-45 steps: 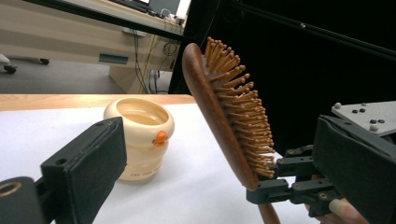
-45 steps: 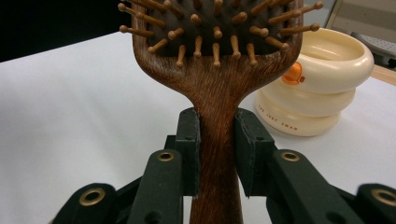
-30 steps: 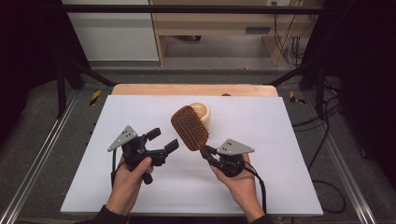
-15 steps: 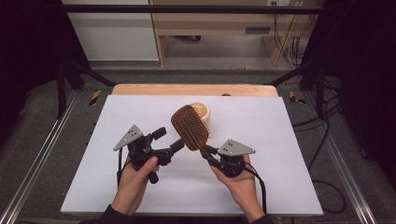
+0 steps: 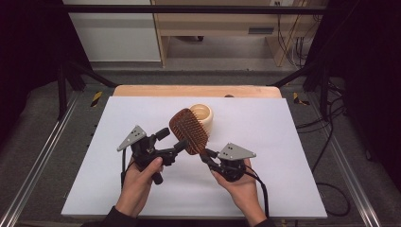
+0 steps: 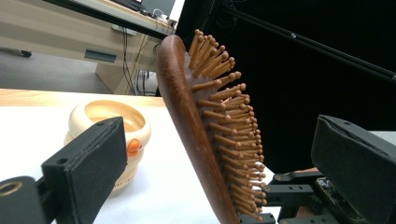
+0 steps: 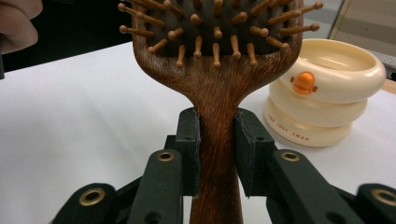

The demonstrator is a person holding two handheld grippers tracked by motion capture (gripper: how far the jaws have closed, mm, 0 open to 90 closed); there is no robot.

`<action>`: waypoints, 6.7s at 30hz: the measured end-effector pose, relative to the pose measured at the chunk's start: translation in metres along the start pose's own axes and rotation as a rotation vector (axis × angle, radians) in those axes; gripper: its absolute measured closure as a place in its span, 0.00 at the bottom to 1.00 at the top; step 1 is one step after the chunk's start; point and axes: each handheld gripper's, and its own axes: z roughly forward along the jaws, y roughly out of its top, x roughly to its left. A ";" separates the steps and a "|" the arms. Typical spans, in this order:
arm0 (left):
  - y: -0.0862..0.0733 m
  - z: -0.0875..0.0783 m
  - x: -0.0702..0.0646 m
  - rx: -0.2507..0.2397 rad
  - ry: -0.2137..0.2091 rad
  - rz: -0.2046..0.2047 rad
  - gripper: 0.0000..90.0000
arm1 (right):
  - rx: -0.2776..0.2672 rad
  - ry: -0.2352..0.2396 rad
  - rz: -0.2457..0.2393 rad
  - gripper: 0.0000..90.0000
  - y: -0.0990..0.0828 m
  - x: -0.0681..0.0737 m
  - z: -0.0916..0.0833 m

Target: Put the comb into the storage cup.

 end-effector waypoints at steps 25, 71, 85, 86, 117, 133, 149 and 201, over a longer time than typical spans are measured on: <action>0.005 0.003 0.009 -0.031 0.020 -0.121 0.28 | 0.003 0.026 -0.048 0.81 -0.001 0.015 0.007; 0.012 0.002 0.005 -0.016 -0.004 -0.145 0.58 | 0.001 0.038 -0.032 0.81 -0.004 0.018 0.011; 0.019 0.002 0.001 -0.024 0.018 -0.068 0.58 | 0.003 0.046 0.038 0.55 -0.007 0.012 0.007; 0.020 0.001 0.001 -0.025 0.024 -0.064 0.58 | 0.004 0.041 0.038 0.51 -0.007 0.011 0.005; 0.034 0.000 0.007 -0.049 0.050 -0.068 0.58 | 0.003 -0.161 0.093 0.07 -0.040 -0.048 -0.060; 0.036 0.011 -0.004 -0.035 0.042 -0.054 0.58 | -0.049 -0.237 0.116 0.05 -0.056 -0.060 -0.068; 0.068 0.026 -0.015 -0.053 0.044 -0.028 0.58 | -0.047 -0.242 0.143 0.07 -0.055 -0.060 -0.073; 0.122 0.065 0.003 -0.169 0.106 0.012 0.57 | -0.084 -0.248 0.189 0.05 -0.057 -0.062 -0.076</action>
